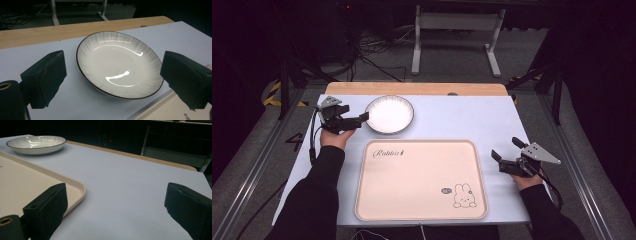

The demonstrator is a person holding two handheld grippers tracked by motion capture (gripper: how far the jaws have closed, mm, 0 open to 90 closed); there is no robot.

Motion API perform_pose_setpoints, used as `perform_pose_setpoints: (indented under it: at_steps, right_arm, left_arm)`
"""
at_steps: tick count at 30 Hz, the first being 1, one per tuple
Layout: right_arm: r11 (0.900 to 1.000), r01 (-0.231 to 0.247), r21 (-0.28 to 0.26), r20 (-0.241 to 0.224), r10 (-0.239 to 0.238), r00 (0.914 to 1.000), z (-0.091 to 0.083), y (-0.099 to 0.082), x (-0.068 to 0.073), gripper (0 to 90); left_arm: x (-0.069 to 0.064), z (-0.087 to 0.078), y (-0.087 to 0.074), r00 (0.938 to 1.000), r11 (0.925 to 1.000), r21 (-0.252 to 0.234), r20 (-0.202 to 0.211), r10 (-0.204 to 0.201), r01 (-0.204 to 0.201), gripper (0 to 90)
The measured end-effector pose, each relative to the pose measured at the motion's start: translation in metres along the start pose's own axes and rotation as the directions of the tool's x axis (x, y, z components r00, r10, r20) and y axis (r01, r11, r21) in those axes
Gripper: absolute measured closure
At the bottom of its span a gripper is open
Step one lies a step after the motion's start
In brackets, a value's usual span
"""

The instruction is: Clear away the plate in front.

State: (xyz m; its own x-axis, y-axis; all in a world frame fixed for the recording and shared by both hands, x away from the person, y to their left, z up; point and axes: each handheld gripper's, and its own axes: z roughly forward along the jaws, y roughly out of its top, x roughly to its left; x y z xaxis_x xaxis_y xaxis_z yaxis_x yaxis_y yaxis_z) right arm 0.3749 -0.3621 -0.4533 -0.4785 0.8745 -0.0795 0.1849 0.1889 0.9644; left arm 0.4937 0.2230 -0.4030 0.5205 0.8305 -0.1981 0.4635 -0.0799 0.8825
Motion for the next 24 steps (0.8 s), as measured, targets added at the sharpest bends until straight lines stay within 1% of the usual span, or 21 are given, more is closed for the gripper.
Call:
perform_pose_setpoints:
  at_steps: [1,2,3,4,6,7,8,9,10,12,13,16,17,18,20,22,24]
  right_arm:
    - [1.0,0.0,0.0,0.0,0.0,1.0,0.0,0.0,0.0,5.4]
    - [1.0,0.0,0.0,0.001,0.0,1.0,0.0,0.0,0.0,5.4]
    - [1.0,0.0,0.0,0.002,0.0,1.0,0.0,0.0,0.0,5.4]
    - [1.0,-0.001,0.001,-0.001,0.001,1.0,0.0,0.0,0.0,5.4]
    - [1.0,-0.003,0.001,-0.003,0.003,1.0,0.0,0.0,0.0,5.4]
    - [1.0,-0.002,0.002,-0.002,0.002,1.0,0.0,0.0,0.0,5.4]
    - [1.0,-0.002,0.002,-0.002,0.002,1.0,0.0,0.0,0.0,5.4]
    - [1.0,-0.002,0.002,-0.001,0.002,1.0,0.0,0.0,0.0,5.4]
    - [1.0,-0.002,0.002,-0.001,0.002,1.0,0.0,0.0,0.0,5.4]
    - [1.0,0.0,0.0,-0.002,0.0,1.0,0.0,0.0,0.0,5.4]
    - [1.0,0.0,0.001,-0.004,0.0,1.0,0.0,0.0,0.0,5.4]
    - [1.0,0.0,0.002,-0.005,0.0,1.0,0.0,0.0,0.0,5.4]
    - [1.0,0.001,0.001,-0.005,-0.001,1.0,0.0,0.0,0.0,5.4]
    - [1.0,0.002,0.001,-0.005,-0.002,1.0,0.0,0.0,0.0,5.4]
    - [1.0,0.003,0.002,-0.006,-0.003,1.0,0.0,0.0,0.0,5.4]
    - [1.0,0.005,0.001,-0.006,-0.005,1.0,0.0,0.0,0.0,5.4]
    - [1.0,0.007,0.003,-0.008,-0.007,0.9999,0.0,0.0,0.001,5.4]
  left_arm:
    - [0.0,0.001,0.002,1.0,1.0,0.005,-0.006,0.006,-0.006,7.4]
    - [0.001,0.002,0.004,0.9998,0.9999,-0.007,-0.019,0.012,-0.012,7.5]
    - [0.002,0.003,0.005,0.9998,0.9999,-0.007,-0.02,0.01,-0.01,7.8]
    - [0.003,0.005,0.007,0.9998,0.9999,0.01,-0.018,0.005,-0.005,8.0]
    - [0.005,0.009,0.01,0.9992,0.9999,0.012,-0.039,0.006,-0.006,7.8]
    - [0.006,0.01,0.011,0.999,1.0,0.009,-0.044,0.0,0.0,7.8]
    - [0.007,0.012,0.011,0.9985,0.9998,-0.001,-0.05,-0.021,0.021,7.7]
    - [0.007,0.012,0.011,0.9985,0.9998,-0.001,-0.05,-0.021,0.021,8.7]
    - [0.007,0.014,0.011,0.9975,0.9992,-0.002,-0.058,-0.04,0.04,8.7]
    - [0.009,0.018,0.01,0.9959,0.9978,-0.007,-0.062,-0.066,0.066,12.7]
    - [0.009,0.021,0.009,0.9948,0.9978,-0.002,-0.078,-0.065,0.066,13.2]
    - [0.011,0.029,0.006,0.9933,0.9979,0.017,-0.099,-0.06,0.062,13.1]
    - [0.012,0.033,0.005,0.9925,0.9967,0.033,-0.101,-0.07,0.074,12.7]
    - [0.013,0.036,0.003,0.9905,0.9949,0.037,-0.105,-0.09,0.094,12.7]
    - [0.016,0.041,0.001,0.9849,0.9896,0.044,-0.113,-0.131,0.137,13.3]
    - [0.018,0.044,-0.001,0.9827,0.9883,0.042,-0.121,-0.141,0.147,14.2]
    - [0.02,0.046,-0.003,0.9822,0.9886,0.05,-0.131,-0.134,0.142,15.7]
